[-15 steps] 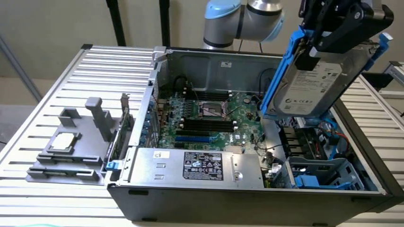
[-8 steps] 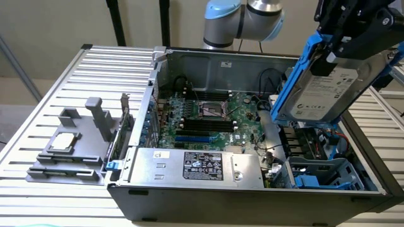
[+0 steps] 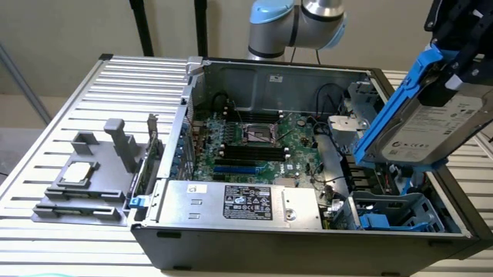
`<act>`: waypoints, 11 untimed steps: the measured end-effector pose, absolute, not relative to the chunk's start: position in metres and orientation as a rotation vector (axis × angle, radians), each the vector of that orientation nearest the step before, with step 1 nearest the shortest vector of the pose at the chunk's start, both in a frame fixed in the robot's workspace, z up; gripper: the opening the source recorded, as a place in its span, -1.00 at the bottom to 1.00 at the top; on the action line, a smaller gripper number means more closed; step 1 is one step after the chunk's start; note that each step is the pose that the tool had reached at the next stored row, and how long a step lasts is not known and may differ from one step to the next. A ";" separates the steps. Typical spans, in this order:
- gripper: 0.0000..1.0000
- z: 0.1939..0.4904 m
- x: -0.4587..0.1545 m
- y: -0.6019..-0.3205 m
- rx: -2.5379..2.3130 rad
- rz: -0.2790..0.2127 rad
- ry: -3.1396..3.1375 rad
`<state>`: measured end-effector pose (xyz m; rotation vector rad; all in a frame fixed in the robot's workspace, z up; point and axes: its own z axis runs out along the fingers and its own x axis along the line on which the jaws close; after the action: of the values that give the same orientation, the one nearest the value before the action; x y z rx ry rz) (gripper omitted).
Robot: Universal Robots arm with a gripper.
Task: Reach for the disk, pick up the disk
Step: 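Pick up the disk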
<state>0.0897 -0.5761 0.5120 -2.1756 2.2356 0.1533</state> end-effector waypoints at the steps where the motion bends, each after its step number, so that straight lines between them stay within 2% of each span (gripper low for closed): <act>1: -0.35 0.512 0.091 -0.580 -2.176 0.153 2.236; 6: -0.35 0.508 0.096 -0.598 -2.176 0.153 2.235; 11: -0.35 0.503 0.100 -0.601 -2.180 0.144 2.225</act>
<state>0.0998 -0.6010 0.5027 -2.1800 2.2247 0.1445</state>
